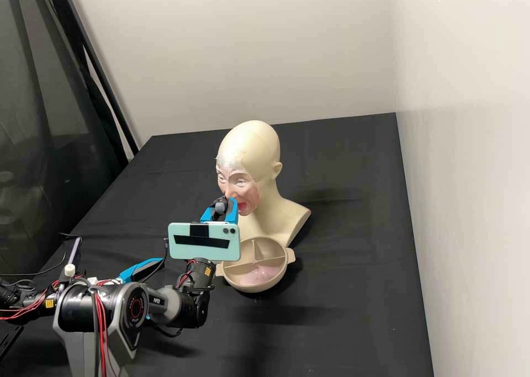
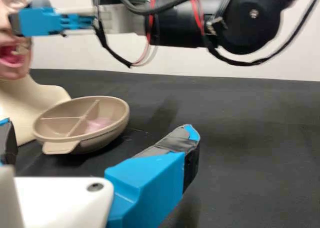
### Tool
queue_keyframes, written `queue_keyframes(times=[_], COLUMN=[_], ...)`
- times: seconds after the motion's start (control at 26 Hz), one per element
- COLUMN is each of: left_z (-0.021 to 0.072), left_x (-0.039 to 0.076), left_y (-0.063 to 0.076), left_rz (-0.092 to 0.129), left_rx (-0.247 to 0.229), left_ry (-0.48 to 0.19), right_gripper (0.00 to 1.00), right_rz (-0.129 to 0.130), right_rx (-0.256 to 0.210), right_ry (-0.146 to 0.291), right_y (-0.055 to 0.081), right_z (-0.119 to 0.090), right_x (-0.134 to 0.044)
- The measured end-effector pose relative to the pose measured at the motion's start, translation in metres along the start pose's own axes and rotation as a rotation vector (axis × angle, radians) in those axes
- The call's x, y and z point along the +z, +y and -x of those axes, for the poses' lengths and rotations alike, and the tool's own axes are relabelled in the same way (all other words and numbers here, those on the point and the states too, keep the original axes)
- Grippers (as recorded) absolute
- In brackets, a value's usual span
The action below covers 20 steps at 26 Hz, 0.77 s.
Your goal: Feed the grandma with a spoon
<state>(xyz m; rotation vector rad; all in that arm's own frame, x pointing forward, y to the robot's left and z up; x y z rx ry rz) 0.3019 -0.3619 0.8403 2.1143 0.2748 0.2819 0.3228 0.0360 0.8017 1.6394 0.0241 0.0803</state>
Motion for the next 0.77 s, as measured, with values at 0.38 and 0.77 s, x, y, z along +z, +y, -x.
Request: queue_keyframes(times=[0.38,0.77], left_z=[0.005,0.0054], left_x=[0.0,0.0], left_y=[0.003,0.002], left_rz=[0.064,0.066], left_rx=[0.138,0.136], left_ry=[0.001,0.005], right_gripper=[0.0,0.0], right_rz=[0.025,0.042], right_rx=[-0.032,-0.051], right_ry=[-0.027,-0.029], right_y=[-0.01,-0.012], right_z=[0.026,0.049], right_x=[0.009,0.007])
